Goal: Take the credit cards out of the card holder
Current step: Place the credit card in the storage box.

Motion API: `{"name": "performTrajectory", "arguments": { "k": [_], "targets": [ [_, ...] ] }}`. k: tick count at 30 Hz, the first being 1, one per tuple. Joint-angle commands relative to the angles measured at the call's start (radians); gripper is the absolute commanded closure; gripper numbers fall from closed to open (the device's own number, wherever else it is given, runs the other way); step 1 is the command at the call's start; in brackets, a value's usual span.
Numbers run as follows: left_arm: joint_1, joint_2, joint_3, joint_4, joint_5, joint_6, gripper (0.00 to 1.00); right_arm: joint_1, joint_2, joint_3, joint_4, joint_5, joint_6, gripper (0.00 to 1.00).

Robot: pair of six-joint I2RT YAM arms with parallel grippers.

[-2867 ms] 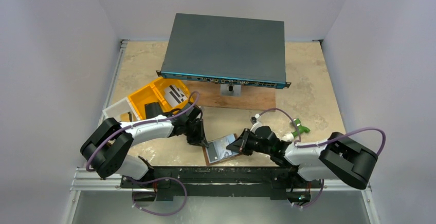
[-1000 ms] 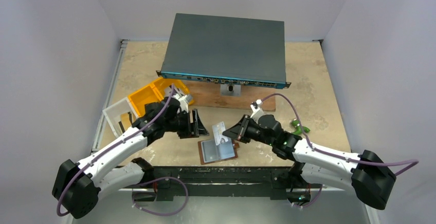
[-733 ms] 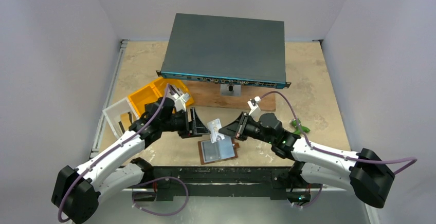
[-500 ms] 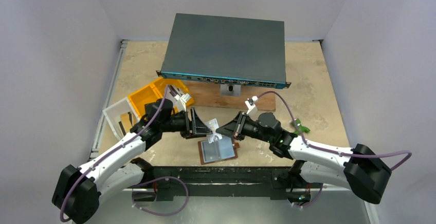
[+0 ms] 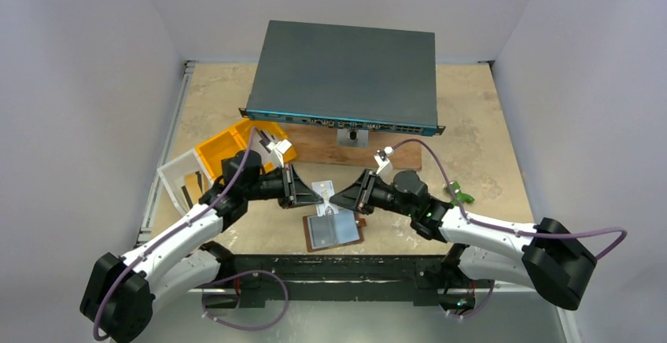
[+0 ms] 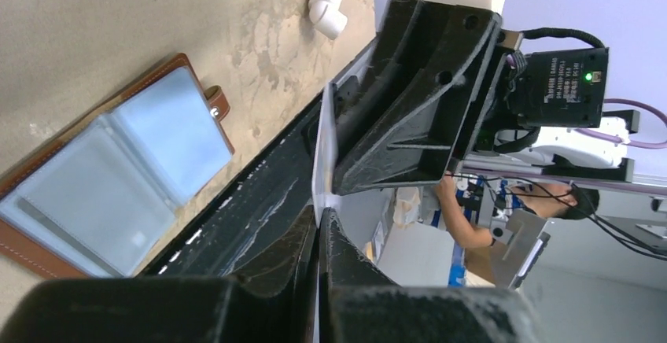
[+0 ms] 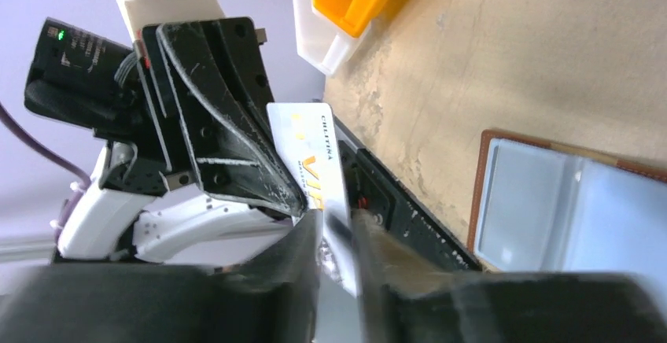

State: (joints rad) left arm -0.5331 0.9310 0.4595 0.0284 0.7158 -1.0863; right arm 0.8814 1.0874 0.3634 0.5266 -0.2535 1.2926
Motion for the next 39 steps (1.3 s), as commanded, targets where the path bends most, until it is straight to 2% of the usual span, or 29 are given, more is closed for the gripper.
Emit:
{"name": "performTrajectory", "arguments": {
  "k": [1,2,4,6,8,17,25,29,39],
  "targets": [
    [0.0,-0.025,0.0,0.001,-0.014,0.004,1.0,0.002,-0.017,0.073,-0.049,0.014,-0.056,0.63],
    [0.0,-0.033,0.003,-0.021,-0.033,0.014,1.0,0.002,-0.026,0.083,-0.075,0.025,-0.069,0.45],
    [0.001,-0.051,0.004,-0.085,-0.077,0.028,1.0,0.002,-0.05,0.098,-0.134,0.057,-0.098,0.23],
    [0.002,-0.073,0.003,-0.127,-0.117,0.037,1.0,0.002,-0.076,0.119,-0.205,0.095,-0.13,0.09],
    [0.009,-0.097,-0.002,-0.169,-0.162,0.045,1.0,0.002,-0.103,0.139,-0.27,0.127,-0.156,0.02],
    [0.135,-0.196,-0.024,-0.321,-0.359,0.047,1.0,0.001,-0.183,0.219,-0.454,0.178,-0.233,0.01],
    [0.344,-0.189,-0.04,-0.291,-0.383,0.024,1.0,0.002,-0.239,0.283,-0.598,0.227,-0.319,0.01],
    [0.419,-0.099,0.012,-0.268,-0.385,0.04,1.0,0.001,-0.263,0.295,-0.627,0.241,-0.343,0.01],
    [0.515,0.178,0.245,-0.288,-0.412,0.131,1.0,0.001,-0.297,0.291,-0.663,0.252,-0.354,0.01]
  ]
}}
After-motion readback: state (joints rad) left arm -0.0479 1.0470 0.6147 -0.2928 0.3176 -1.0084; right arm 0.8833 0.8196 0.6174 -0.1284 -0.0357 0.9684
